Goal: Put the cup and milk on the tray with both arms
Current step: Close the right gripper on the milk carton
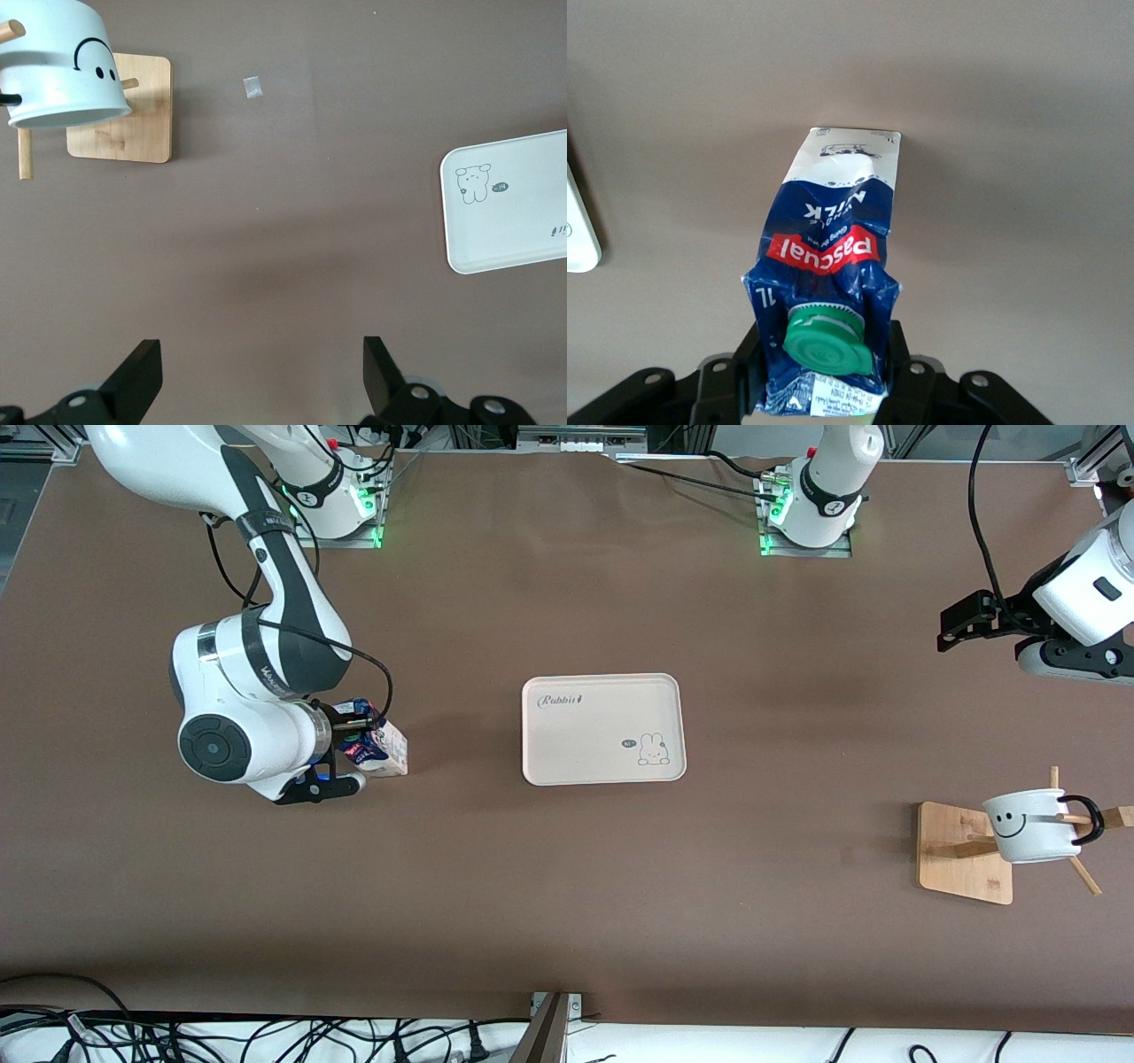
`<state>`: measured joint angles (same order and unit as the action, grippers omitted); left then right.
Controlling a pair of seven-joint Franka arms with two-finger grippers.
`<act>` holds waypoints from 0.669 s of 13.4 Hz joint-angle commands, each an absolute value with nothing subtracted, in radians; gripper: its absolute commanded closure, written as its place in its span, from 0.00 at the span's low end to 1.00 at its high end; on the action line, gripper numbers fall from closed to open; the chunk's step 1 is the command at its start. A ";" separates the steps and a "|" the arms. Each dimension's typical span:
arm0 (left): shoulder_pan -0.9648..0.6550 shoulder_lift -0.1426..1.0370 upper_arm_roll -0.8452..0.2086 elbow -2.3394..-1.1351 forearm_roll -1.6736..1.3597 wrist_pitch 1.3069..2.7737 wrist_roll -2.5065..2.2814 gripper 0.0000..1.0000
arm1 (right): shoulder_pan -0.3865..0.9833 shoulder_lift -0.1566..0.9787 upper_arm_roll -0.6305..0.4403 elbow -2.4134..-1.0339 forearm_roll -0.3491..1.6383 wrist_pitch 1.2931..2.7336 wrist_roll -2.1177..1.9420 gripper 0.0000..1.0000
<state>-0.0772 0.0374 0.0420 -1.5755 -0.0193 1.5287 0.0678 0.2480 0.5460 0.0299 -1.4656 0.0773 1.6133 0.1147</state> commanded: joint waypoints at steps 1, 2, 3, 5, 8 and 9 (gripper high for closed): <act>-0.074 0.051 0.040 -1.545 -0.012 1.506 0.077 0.00 | 0.250 0.534 0.028 -1.465 0.071 1.597 0.104 0.44; -0.074 0.051 0.040 -1.545 -0.012 1.506 0.077 0.00 | 0.252 0.531 0.028 -1.462 0.071 1.595 0.107 0.44; -0.074 0.051 0.040 -1.545 -0.012 1.506 0.077 0.00 | 0.252 0.526 0.028 -1.462 0.072 1.594 0.109 0.44; -0.074 0.051 0.040 -1.545 -0.012 1.506 0.077 0.00 | 0.250 0.526 0.028 -1.463 0.072 1.595 0.107 0.46; -0.074 0.051 0.040 -1.545 -0.012 1.506 0.078 0.00 | 0.252 0.525 0.028 -1.463 0.072 1.594 0.115 0.52; -0.074 0.051 0.040 -1.545 -0.012 1.506 0.078 0.00 | 0.252 0.514 0.028 -1.462 0.075 1.588 0.121 0.52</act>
